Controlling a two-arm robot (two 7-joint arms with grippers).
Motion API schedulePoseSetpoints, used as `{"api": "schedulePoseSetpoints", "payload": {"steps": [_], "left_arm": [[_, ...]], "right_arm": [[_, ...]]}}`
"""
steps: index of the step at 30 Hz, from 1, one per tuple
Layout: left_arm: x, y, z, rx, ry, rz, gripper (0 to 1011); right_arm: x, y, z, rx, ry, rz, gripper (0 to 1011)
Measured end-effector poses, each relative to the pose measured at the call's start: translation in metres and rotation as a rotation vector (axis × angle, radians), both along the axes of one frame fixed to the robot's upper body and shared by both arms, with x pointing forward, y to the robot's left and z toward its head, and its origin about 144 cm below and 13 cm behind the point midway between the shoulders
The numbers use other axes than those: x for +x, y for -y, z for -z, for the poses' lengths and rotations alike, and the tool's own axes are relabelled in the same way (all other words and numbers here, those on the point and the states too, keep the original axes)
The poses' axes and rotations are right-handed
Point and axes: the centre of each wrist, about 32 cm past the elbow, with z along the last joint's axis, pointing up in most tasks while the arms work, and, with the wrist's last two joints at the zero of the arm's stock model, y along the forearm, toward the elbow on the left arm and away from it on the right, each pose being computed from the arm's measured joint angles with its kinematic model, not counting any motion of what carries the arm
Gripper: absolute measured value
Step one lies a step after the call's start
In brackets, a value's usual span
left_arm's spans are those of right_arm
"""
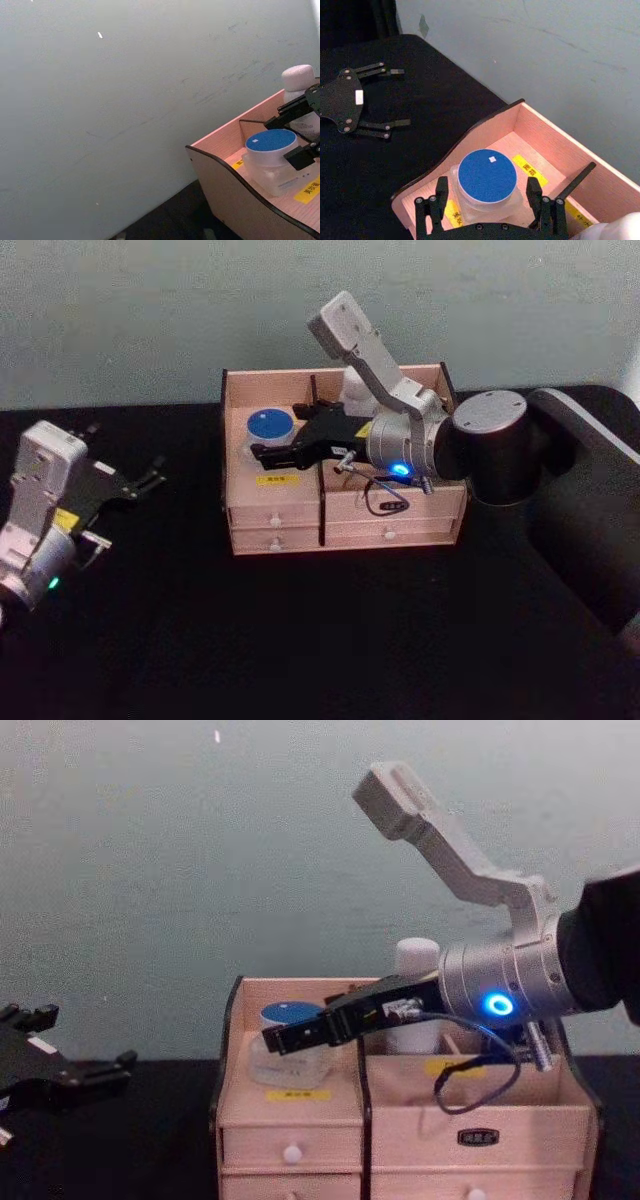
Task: Pick up the facial cleanser and watermelon frost from the table and place them into the tiered storage box.
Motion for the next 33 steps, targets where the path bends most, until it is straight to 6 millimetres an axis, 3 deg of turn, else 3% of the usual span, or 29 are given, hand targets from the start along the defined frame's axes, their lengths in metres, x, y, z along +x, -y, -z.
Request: {"api": "schedulePoseSetpoints", "payload": {"steps": [11,20,26,33], "left_arm": [[0.0,0.0,0.0,0.0,0.0,0.0,1001],[0.0,0.0,0.0,0.0,0.0,0.0,1001],[0.0,0.0,0.0,0.0,0.0,0.0,1001],[0.0,0.0,0.0,0.0,0.0,0.0,1001]], "right_arm": [[-0.001,0.001,-0.001,0.013,0.008,-0.006,1000],[-0.015,0.012,-0.013,0.08,0.085,-0.018,1000],[-0.034,0.03,-0.018,0.15,0.157,-0.024,1000],[-0.069,0.061,-0.004,0.22,0.24,0.034,1000]]}}
